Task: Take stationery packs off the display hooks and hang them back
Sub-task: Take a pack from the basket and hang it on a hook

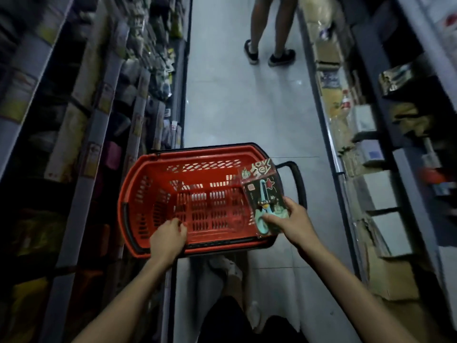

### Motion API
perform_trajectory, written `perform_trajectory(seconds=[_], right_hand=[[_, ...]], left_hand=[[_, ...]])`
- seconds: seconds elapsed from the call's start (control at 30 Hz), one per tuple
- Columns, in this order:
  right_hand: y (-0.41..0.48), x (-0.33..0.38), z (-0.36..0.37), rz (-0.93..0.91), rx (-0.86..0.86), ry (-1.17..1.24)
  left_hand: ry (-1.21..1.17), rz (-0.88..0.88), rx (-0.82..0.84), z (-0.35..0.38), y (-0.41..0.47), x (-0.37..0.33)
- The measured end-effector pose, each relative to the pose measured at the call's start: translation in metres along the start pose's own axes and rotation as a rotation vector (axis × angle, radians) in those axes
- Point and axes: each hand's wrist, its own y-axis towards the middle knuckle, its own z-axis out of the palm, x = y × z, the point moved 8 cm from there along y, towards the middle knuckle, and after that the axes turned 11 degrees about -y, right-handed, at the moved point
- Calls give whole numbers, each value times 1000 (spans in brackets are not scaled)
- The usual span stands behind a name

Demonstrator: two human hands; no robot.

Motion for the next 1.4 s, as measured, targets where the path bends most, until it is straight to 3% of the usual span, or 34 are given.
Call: perform_trajectory(seconds=[0.2,0.37,0.47,0.57,0.7,0.9,1.1,1.33,1.4], right_hand=[[-99,-35,-52,-44,-123,152],[-183,-69,-89,-58,-216,257],[-230,-83,-112,-73,-271,299],[-274,-92,-136,-94,-346,349],[-336,-100,-164,-107,-486,413],[-436,-131,-189,-50,-718,456],[-560,-179,-187,88,-943,470],[-737,-204,-205,87,-1240,569],[-786,-210,-212,94,-1338,487]], left_hand=[[219,258,-77,-24,-42,-63],[-122,439,-39,-17,-121,-160],[-533,542,132,-19,-186,-243],[-862,541,437,-25,-256,-319],[-1058,546,783,-27,-332,-383],[-1095,628,979,-13,-431,-425],[-952,753,1205,10,-554,-440],[-856,893,1465,34,-724,-451],[-832,937,1519,39,-772,-450]])
